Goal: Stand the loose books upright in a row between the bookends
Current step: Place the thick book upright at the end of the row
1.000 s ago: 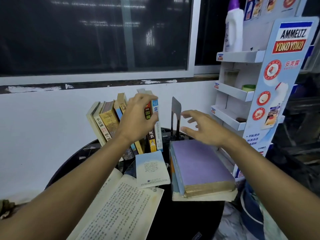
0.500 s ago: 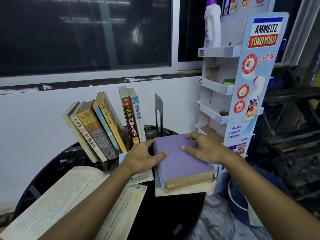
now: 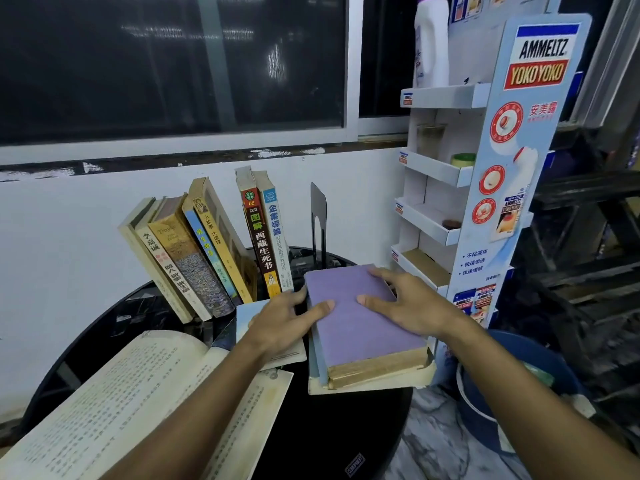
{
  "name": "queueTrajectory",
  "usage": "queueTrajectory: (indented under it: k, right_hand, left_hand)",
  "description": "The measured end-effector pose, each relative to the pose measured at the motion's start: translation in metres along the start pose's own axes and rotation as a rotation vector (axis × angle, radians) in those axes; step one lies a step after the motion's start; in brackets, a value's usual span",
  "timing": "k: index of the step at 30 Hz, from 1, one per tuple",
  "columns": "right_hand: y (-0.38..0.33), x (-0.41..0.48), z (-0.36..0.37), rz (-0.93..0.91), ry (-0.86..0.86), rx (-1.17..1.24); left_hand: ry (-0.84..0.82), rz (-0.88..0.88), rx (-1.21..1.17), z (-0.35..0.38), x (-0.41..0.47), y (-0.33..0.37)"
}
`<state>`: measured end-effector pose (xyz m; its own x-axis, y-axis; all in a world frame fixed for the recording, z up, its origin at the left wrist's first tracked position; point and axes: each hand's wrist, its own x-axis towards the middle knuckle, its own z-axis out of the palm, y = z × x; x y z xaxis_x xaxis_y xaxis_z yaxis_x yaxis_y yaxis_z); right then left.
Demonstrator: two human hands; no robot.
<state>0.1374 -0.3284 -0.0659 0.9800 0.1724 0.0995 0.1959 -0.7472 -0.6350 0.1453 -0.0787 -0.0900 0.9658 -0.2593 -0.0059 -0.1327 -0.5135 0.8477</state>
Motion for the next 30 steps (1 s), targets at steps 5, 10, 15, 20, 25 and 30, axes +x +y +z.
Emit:
queueTrajectory:
  k: [5,10,15,20,25,30]
  right_hand:
    - [-0.008,0.003,-0.001,-0.061,0.069,0.154]
    - [-0.024,0.007,-0.009,-0.176,0.182,0.158]
    - [-0.033,0.013,-0.013,-0.315,0.137,0.4]
    - [-0.036,0.008,-0.014,-0.349,0.089,0.47]
    - [-0.033,0.0,-0.017,-0.373,0.076,0.459]
    - [-0.033,-0.013,-0.028,-0.378,0.153,0.329]
  left_hand:
    - [0.031,0.117,-0.224,-0.012,-0.009,0.019]
    - [0.093,0.231,-0.289,-0.043,-0.016,0.039]
    - [0.021,0.404,-0.307,-0.054,-0.024,0.057]
    - [0.039,0.437,-0.283,-0.04,-0.024,0.059]
    - [0.071,0.462,-0.239,-0.017,-0.023,0.061]
    - [0.162,0.466,-0.267,0.01,-0.018,0.067]
